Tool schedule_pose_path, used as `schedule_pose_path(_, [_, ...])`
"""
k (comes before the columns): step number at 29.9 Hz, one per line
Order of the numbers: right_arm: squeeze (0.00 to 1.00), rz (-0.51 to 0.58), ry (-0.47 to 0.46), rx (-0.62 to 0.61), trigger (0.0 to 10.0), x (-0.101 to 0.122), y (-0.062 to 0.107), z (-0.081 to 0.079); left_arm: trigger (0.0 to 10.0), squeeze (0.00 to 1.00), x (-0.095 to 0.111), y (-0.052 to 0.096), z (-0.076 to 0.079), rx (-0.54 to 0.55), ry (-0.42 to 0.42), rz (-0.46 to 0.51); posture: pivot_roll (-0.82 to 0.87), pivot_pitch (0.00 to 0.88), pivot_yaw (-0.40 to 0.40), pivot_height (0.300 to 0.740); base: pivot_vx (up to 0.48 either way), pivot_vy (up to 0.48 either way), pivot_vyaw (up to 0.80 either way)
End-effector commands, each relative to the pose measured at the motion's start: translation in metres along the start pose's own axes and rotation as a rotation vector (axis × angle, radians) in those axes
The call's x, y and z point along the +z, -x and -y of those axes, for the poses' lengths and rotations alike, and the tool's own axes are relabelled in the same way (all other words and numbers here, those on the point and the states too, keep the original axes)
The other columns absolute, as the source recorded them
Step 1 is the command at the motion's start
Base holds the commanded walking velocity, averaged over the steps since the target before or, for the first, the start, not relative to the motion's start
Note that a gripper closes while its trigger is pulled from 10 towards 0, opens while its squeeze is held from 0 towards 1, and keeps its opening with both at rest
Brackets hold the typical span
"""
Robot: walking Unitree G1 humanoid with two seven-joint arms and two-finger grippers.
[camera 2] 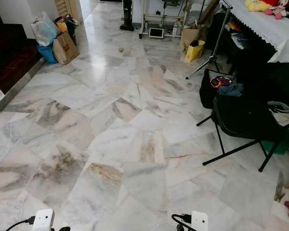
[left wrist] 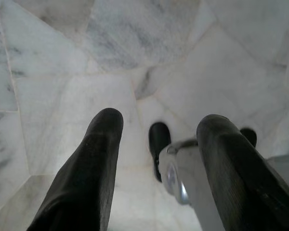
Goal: Hang keys on a hook
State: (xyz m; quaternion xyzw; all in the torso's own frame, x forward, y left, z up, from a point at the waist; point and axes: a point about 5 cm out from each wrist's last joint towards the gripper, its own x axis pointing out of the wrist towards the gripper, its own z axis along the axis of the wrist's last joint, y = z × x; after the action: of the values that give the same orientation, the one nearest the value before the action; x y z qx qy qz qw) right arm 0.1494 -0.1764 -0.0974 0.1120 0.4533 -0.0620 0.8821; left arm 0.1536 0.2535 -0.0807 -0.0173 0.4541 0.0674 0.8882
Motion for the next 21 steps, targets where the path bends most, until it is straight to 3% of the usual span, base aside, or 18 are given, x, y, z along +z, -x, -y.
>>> schedule_pose_path(1, [0.0,-0.009,-0.007,-0.01,10.0,-0.0016,0.0005,0.0019,10.0,0.0,-0.0036,0.0005,0.0003,-0.007,-0.026,-0.021,0.01,0.0,-0.062,0.74,0.0,0.0,-0.71])
schedule_pose_path(16, [0.0,-0.015,0.007,0.001,10.0,-0.0017,0.0004,0.0017,10.0,0.0,-0.0032,0.0004,-0.0005,-0.007,-0.085,-0.035,0.01,0.0,-0.062,0.74,0.0,0.0,-0.7])
schedule_pose_path(17, [0.0,-0.019,0.012,0.001,10.0,-0.0019,0.0003,0.0016,10.0,0.0,-0.0012,0.0001,-0.0002,-0.021,-0.156,-0.037,0.01,0.0,-0.06,0.74,0.0,-0.48,-0.71])
schedule_pose_path(19, [0.0,-0.023,0.017,0.002,10.0,-0.0019,0.0003,0.0016,10.0,0.0,0.0008,-0.0002,0.0004,-0.037,-0.22,-0.037,0.01,0.0,-0.06,0.74,0.0,-0.48,-0.71])
schedule_pose_path(21, [0.0,-0.023,0.016,0.001,10.0,-0.002,0.0003,0.0015,10.0,0.0,-0.0006,0.0,-0.0004,-0.02,-0.173,-0.037,0.0,0.0,-0.06,0.74,0.0,-0.48,-0.7])
